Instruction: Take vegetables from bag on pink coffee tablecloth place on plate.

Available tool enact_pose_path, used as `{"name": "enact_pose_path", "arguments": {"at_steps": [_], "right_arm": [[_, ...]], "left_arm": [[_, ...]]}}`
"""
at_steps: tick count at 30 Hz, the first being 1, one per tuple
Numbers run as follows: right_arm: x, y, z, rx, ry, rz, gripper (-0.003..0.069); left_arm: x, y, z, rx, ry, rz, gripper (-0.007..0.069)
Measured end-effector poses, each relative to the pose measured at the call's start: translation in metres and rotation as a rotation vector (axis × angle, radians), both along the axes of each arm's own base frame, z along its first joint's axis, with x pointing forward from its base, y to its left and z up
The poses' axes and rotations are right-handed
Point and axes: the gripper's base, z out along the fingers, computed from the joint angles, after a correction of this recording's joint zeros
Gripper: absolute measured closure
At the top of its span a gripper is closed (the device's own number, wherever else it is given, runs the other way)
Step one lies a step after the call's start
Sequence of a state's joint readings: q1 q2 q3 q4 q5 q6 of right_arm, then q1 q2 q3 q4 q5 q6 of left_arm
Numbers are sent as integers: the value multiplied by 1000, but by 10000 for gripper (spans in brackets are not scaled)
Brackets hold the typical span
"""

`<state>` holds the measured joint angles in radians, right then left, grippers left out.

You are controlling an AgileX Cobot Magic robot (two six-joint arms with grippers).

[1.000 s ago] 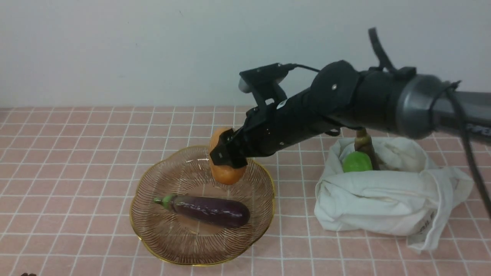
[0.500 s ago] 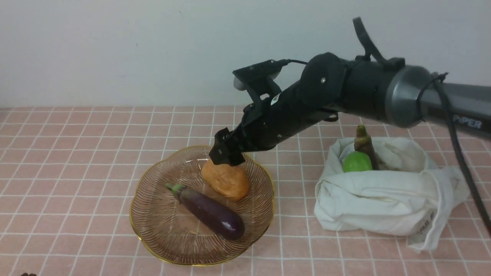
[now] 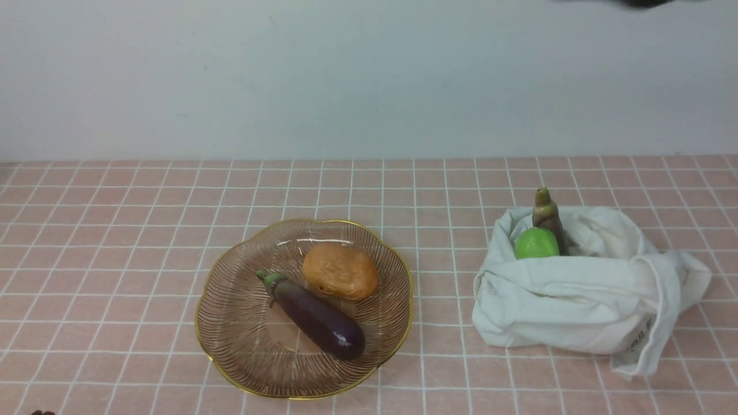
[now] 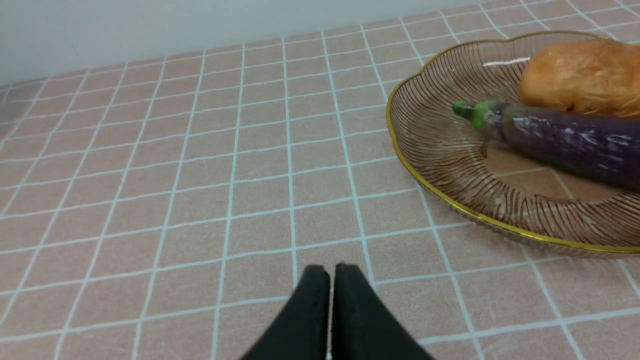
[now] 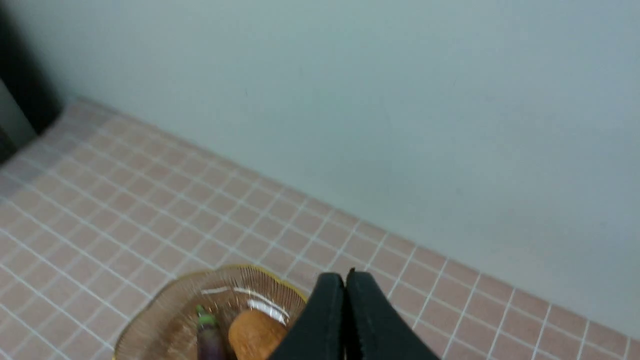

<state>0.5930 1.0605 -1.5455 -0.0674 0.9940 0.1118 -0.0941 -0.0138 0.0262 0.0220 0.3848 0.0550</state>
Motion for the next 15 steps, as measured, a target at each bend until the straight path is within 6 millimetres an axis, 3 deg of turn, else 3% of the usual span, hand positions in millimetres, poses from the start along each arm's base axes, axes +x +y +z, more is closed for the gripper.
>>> {"name": "enact_pose_path", "arguments": {"at_steps": [5, 8, 9, 10, 11, 15], "right_arm": [[-66, -44, -18, 85, -110, -1, 673], [-89, -60, -40, 120, -170, 2, 673], [-105, -71, -67, 139, -223, 4, 673], [-107, -72, -70, 143, -233, 4, 673], [-124, -83, -91, 188, -314, 7, 673], [-154, -102, -124, 328, -452, 13, 673]], "left_arm": [[0, 0, 0, 0, 0, 0, 629], [0, 0, 0, 0, 0, 0, 629], [0, 0, 0, 0, 0, 0, 629], [0, 0, 0, 0, 0, 0, 629], [0, 0, 0, 0, 0, 0, 629], [0, 0, 0, 0, 0, 0, 629]]}}
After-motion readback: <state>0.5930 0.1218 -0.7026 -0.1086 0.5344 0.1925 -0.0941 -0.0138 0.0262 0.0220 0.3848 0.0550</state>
